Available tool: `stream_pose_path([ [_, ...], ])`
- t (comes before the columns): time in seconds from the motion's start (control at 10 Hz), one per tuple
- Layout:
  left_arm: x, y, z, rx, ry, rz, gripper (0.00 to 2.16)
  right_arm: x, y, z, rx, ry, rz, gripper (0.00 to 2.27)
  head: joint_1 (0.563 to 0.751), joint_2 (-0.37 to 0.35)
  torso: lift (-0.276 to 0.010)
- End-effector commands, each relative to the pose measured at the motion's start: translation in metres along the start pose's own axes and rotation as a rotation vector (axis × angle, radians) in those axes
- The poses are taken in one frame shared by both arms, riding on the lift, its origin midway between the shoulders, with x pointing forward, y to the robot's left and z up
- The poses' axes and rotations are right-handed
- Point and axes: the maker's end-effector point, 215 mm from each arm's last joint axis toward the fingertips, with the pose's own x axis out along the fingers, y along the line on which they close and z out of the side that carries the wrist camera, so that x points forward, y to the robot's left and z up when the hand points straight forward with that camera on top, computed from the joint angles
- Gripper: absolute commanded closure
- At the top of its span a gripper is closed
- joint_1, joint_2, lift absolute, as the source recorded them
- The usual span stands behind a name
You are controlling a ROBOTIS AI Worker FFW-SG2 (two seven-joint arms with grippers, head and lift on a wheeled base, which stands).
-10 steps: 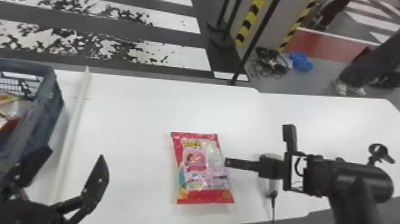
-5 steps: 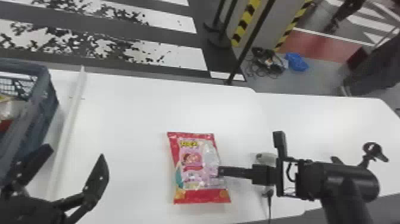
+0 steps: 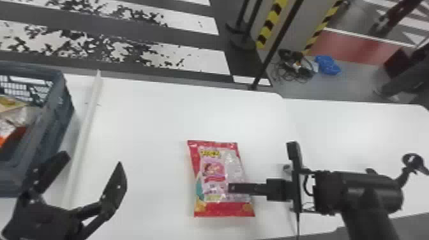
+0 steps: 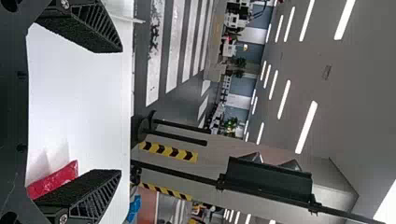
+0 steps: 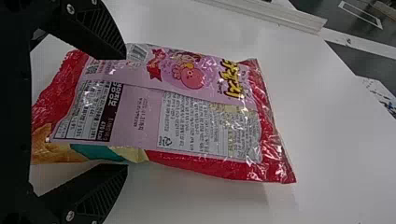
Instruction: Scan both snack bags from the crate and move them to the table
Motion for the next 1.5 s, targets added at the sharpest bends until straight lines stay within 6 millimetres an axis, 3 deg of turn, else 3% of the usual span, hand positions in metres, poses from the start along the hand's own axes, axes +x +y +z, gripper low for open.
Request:
stream_pose_path([
  [0.0, -0.001, 0.001, 0.000, 0.001, 0.002, 0.002, 0.07, 0.005, -0.002, 0.005, -0.021, -0.008, 0.006, 1.30, 0.695, -0.291, -0.087],
  [0.1, -0.001, 0.001, 0.000, 0.001, 0.002, 0.002, 0.07, 0.003, -0.006, 0.009, -0.006, -0.019, 0.007, 2.25, 0.695, -0.287, -0.087],
  [0.5, 0.000, 0.001, -0.006, -0.010, 0.009, 0.000, 0.07, -0.022, -0.006, 0.014, 0.049, -0.074, 0.042, 2.25, 0.695, -0.308, -0.087],
  [0.7, 0.000, 0.000, -0.004, -0.011, 0.005, -0.002, 0.07, -0.038, 0.010, 0.018, 0.087, -0.087, 0.079, 2.25, 0.695, -0.318, -0.087],
  [0.9, 0.000, 0.000, -0.004, -0.010, 0.002, -0.004, 0.07, -0.068, 0.027, 0.038, 0.130, -0.151, 0.138, 2.25, 0.695, -0.323, -0.087],
  [1.1, 0.001, 0.000, -0.003, -0.008, 0.002, -0.008, 0.07, -0.113, 0.020, 0.079, 0.167, -0.312, 0.155, 2.25, 0.695, -0.345, -0.087],
  [1.4, 0.002, 0.008, -0.002, -0.003, -0.001, 0.003, 0.07, -0.201, -0.042, 0.144, 0.281, -0.640, 0.066, 2.25, 0.695, -0.350, -0.087],
])
